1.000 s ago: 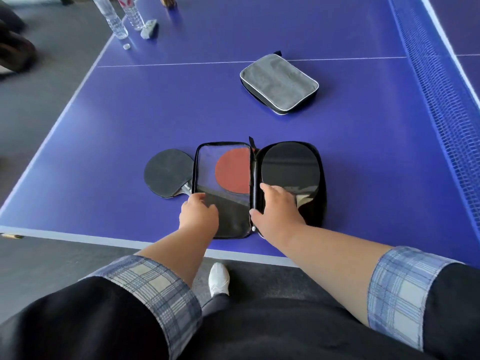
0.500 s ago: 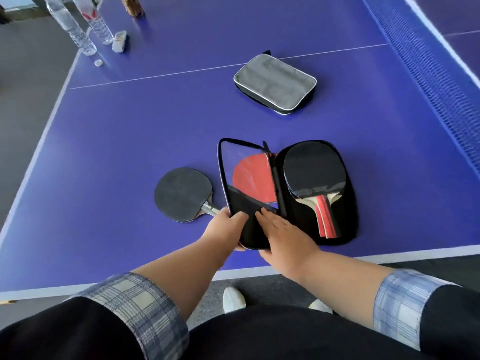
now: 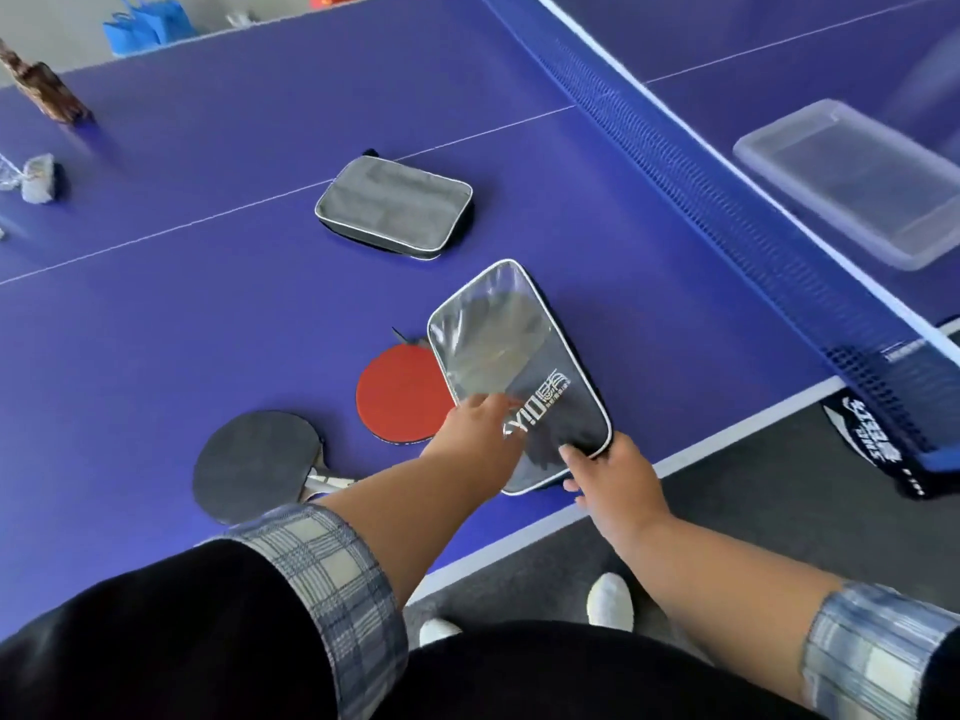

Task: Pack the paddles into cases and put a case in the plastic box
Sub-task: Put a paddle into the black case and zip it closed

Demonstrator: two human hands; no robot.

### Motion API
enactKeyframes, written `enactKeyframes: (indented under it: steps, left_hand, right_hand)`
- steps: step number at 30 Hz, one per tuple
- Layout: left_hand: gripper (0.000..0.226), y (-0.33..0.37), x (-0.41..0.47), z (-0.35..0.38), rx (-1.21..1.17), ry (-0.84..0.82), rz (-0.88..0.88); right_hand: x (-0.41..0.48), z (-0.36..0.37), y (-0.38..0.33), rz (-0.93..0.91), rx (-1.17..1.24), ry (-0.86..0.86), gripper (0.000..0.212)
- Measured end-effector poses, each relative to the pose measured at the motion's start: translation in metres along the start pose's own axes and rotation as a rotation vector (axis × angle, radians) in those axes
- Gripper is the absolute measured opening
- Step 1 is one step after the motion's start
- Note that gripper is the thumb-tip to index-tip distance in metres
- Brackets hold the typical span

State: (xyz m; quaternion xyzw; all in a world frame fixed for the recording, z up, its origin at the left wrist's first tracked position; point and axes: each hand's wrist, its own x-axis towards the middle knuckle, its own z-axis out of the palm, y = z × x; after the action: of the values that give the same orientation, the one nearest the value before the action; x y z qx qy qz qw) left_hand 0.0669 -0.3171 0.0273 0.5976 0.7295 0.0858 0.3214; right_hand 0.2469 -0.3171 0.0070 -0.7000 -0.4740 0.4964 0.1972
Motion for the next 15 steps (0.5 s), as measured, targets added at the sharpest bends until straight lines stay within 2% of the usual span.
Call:
enactKeyframes:
  steps: [4, 8, 11, 15]
  left_hand:
    - [0.055, -0.007, 0.015, 0.015, 0.225, -0.142, 0.020]
    - [0.069, -0.008, 0.018, 0.022, 0.481, -0.177, 0.033]
    - [0.070, -0.002, 0.025, 0.023, 0.624, -0.186, 0.141]
    - [0.066, 0.006, 0.037, 0.023, 0.721, -0.238, 0.249]
  right_hand:
    - [0.019, -0.006, 0.010, 0.056, -0.032, 0.058, 0.026]
    - [0.033, -0.007, 0.012, 0.080, -0.069, 0.039, 0.029]
    - [0.039, -0.012, 0.015, 0.059, -0.140, 0.031, 0.040]
    - [0.035, -0.010, 0.019, 0.160, -0.045, 0.080, 0.054]
